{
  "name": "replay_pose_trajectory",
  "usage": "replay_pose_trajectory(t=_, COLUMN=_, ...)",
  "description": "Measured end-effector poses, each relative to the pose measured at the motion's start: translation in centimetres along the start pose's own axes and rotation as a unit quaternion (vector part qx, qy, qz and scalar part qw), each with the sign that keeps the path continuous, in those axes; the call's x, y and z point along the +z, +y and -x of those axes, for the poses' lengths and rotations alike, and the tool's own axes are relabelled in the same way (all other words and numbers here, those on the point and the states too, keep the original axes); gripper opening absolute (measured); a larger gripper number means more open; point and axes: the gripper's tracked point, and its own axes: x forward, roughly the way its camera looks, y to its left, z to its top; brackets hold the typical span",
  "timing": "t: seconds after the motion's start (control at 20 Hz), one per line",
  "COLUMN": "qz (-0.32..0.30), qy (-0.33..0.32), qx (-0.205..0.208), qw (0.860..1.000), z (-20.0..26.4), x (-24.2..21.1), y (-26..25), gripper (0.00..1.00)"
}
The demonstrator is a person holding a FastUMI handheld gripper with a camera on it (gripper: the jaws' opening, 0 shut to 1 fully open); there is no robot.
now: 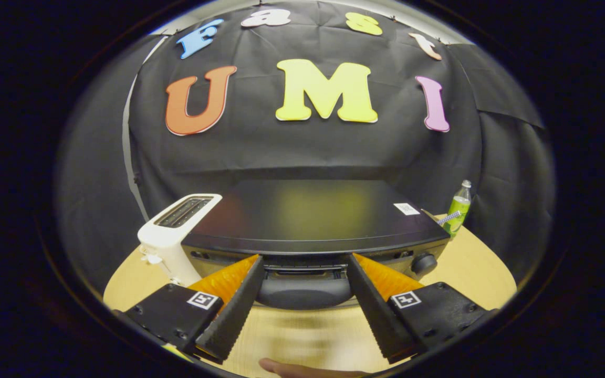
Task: Open the toaster oven, put the food inside, and close the toaster oven door.
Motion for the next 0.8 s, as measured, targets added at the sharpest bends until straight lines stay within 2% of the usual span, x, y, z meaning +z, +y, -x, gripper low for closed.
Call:
replay_pose_trajectory(t=0.35, qz=-0.009, qy=0.026, qx=0.018, qw=0.999, z=2.7, x=-2.7, y=-0.2, gripper=1.00)
replay_pose_trajectory(t=0.8, qz=0.028, qy=0.059, qx=0.011, qw=0.998, z=6.2, x=-8.5, y=-0.5, gripper=1.00)
